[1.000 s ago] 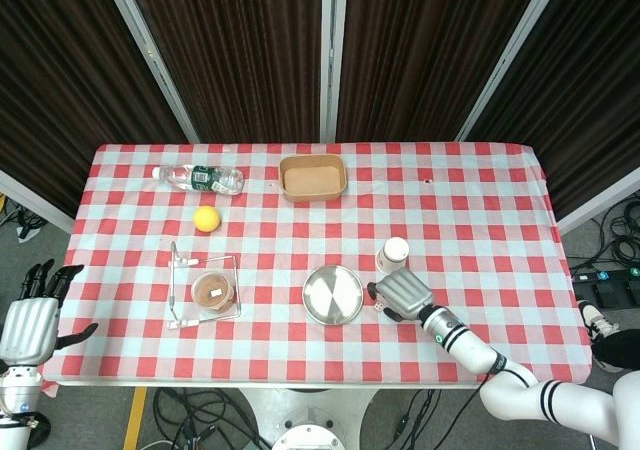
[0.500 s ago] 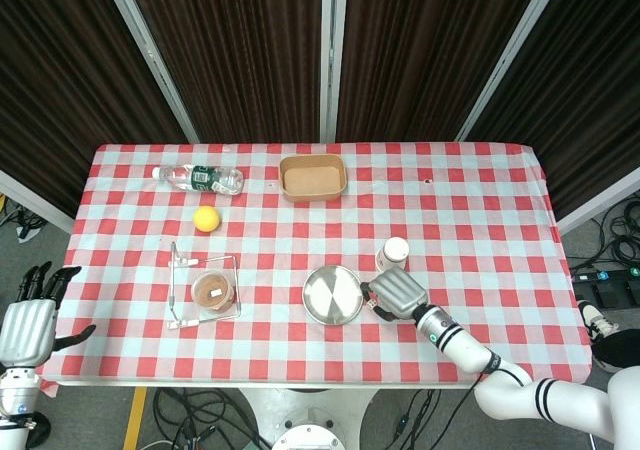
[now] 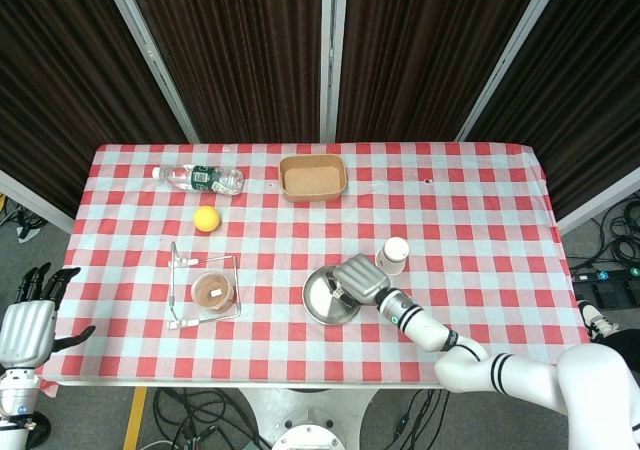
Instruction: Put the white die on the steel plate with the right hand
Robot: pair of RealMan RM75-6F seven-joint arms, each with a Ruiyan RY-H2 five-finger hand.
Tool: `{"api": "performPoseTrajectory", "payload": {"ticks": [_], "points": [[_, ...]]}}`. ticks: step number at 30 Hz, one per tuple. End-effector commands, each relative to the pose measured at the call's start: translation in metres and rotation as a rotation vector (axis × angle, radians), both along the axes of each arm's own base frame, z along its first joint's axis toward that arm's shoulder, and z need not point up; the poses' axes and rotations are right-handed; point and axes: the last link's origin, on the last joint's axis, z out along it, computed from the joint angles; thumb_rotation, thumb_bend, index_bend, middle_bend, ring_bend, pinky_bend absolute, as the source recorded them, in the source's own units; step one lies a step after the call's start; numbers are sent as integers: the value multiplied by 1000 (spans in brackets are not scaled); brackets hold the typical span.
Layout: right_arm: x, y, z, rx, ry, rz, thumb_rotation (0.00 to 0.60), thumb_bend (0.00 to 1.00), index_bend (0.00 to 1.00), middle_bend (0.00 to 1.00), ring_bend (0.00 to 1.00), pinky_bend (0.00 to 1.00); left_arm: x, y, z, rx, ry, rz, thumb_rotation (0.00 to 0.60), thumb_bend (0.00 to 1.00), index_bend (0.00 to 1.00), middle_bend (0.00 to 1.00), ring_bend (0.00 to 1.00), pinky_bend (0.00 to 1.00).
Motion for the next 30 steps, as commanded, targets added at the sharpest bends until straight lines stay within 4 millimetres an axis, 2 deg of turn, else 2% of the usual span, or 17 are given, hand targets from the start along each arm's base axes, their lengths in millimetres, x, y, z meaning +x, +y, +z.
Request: {"api": "performPoseTrajectory", "payload": {"ticks": [1, 3, 5, 8, 10, 12, 13, 16, 20, 22, 24, 30], "points": [[1, 2, -4, 14, 30, 13, 600, 327, 458, 979, 908, 1000, -1, -1, -1, -1, -2, 4, 600, 74, 163, 159, 21, 20], [3, 4, 0, 5, 13, 14, 600, 301, 245, 979, 902, 999, -2, 0, -1, 3, 1, 4, 600, 75, 163, 159, 21, 20], [6, 7, 7, -7, -26, 8, 600, 270, 104, 979, 900, 997, -1, 0, 0, 5, -2, 1, 600, 75, 162, 159, 21, 20], [7, 8, 30, -56, -100, -1, 600, 256, 22, 971, 884, 994, -1, 1, 0, 7, 0, -5, 600, 75, 162, 159, 21, 20], [4, 7, 48, -95, -147, -17, 600, 255, 12, 935, 846, 990, 0, 1, 0, 8, -2, -9, 600, 74, 162, 159, 21, 20], [-2, 6, 71, -159, -225, -49, 600, 252, 10, 822, 747, 946, 0, 1, 0, 11, -5, -12, 600, 74, 163, 159, 21, 20], [-6, 6, 81, -190, -264, -66, 600, 251, 13, 729, 666, 885, 0, 1, 0, 10, -7, -12, 600, 74, 163, 159, 21, 20], [-28, 6, 113, -284, -372, -140, 600, 247, 78, 464, 398, 613, 0, 1, -1, 3, -8, -9, 600, 75, 162, 159, 21, 20], [-63, 5, 138, -318, -442, -289, 600, 212, 102, 262, 137, 273, 0, 3, -3, -6, 0, -7, 600, 74, 162, 159, 21, 20], [-80, 4, 142, -297, -423, -380, 600, 152, 93, 182, 43, 167, 2, 5, -4, -7, 3, -12, 600, 74, 162, 159, 21, 20], [-92, 1, 138, -271, -403, -457, 600, 106, 80, 143, 2, 107, 4, 6, -4, -7, 5, -20, 600, 74, 162, 159, 21, 20], [-107, -10, 113, -198, -357, -566, 600, 89, 78, 139, 0, 92, 7, 7, -7, -17, 7, -23, 600, 74, 163, 159, 21, 20]]}}
